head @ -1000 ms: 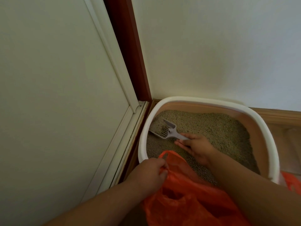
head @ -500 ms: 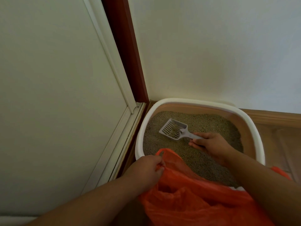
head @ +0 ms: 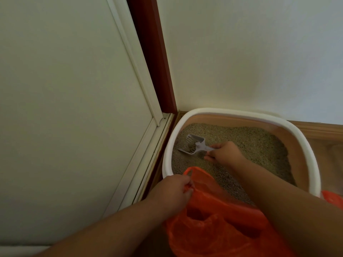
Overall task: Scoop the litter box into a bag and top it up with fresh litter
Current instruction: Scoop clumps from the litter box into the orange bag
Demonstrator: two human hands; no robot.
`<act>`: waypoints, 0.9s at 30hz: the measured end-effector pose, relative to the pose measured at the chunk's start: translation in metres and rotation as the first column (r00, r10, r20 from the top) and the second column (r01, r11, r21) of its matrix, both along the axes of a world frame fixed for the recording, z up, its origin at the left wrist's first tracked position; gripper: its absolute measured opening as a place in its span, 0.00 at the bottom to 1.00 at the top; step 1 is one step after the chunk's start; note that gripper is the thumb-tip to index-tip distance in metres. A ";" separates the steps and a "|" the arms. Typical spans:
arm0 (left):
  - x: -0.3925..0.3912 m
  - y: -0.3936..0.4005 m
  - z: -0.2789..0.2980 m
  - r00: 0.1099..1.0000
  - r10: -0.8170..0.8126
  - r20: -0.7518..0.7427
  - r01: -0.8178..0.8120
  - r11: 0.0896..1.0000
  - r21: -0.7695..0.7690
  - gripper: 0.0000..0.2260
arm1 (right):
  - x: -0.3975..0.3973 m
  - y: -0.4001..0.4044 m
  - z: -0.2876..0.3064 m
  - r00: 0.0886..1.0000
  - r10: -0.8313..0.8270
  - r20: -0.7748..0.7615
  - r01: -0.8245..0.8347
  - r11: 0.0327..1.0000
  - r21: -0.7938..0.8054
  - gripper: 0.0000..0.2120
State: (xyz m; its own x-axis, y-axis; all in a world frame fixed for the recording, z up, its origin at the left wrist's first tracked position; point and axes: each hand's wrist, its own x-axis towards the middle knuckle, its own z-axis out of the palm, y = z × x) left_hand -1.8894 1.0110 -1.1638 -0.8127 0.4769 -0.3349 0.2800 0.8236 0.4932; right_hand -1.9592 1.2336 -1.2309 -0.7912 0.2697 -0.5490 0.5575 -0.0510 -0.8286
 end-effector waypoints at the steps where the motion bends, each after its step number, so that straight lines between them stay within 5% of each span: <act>1: 0.000 0.000 0.000 1.000 0.001 0.000 -0.001 1.000 0.003 0.07 | -0.005 -0.002 0.002 1.000 -0.002 0.010 0.002 1.000 -0.021 0.19; 9: -0.002 -0.004 -0.005 0.999 0.029 0.018 -0.029 1.000 0.006 0.08 | -0.007 0.017 -0.008 0.987 -0.146 0.074 0.164 0.890 -0.426 0.17; 15: -0.002 -0.005 -0.006 0.999 0.041 0.013 -0.041 0.999 0.011 0.08 | 0.011 0.022 -0.019 0.979 -0.171 0.114 0.205 0.803 -0.560 0.17; 22: 0.000 0.002 -0.011 1.000 0.028 0.006 -0.028 1.000 0.012 0.06 | 0.039 0.063 0.003 0.997 -0.050 -0.057 0.033 0.961 -0.274 0.14; 27: 0.011 0.013 -0.010 0.998 -0.041 0.043 0.040 0.999 0.016 0.06 | 0.075 0.092 0.021 0.993 -0.052 -0.102 0.037 0.989 -0.146 0.14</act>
